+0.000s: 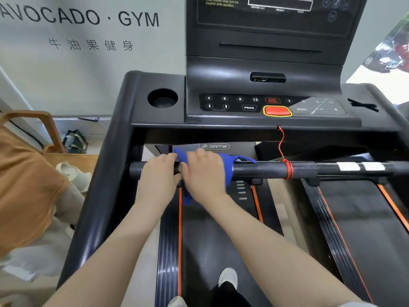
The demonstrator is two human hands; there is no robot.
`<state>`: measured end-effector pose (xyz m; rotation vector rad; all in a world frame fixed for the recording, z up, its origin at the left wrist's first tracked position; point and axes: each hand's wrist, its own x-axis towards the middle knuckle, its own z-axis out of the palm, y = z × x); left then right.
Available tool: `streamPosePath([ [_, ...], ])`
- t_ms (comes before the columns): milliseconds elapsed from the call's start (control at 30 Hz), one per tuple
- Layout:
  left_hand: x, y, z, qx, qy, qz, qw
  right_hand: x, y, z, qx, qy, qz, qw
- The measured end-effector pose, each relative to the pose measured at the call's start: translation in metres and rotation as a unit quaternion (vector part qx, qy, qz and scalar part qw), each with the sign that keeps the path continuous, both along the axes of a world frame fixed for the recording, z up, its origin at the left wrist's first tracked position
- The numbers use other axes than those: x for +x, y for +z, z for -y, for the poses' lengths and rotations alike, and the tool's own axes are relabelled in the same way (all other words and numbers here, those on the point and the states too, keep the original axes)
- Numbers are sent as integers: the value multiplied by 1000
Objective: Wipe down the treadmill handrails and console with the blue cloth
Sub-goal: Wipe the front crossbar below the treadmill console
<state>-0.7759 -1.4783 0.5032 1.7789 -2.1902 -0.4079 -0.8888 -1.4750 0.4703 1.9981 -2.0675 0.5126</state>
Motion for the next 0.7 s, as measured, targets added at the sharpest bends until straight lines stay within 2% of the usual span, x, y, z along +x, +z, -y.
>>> streamPosePath([
  [100, 20, 8, 3, 50, 24, -33, 998, 41, -1, 7, -16, 43, 34, 998],
  [167, 41, 12, 2, -4, 33, 3, 999, 54, -5, 12, -12, 59, 13, 998],
  [233, 57, 10, 2, -77, 19, 80, 994, 56, -7, 15, -8, 74, -7, 997],
  [333, 54, 14, -2, -51, -2, 127, 991, 46, -9, 13, -7, 118, -40, 992],
  [400, 45, 15, -5, -36, -6, 96, 995, 33, -7, 10, -6, 130, -64, 989],
  [500, 32, 10, -5, -49, -40, 54, 997, 1, -6, 0, -20, 85, -57, 995],
  [700, 5, 9, -3, -17, -51, 117, 992, -125, -13, -28, -54, -26, -83, 995],
])
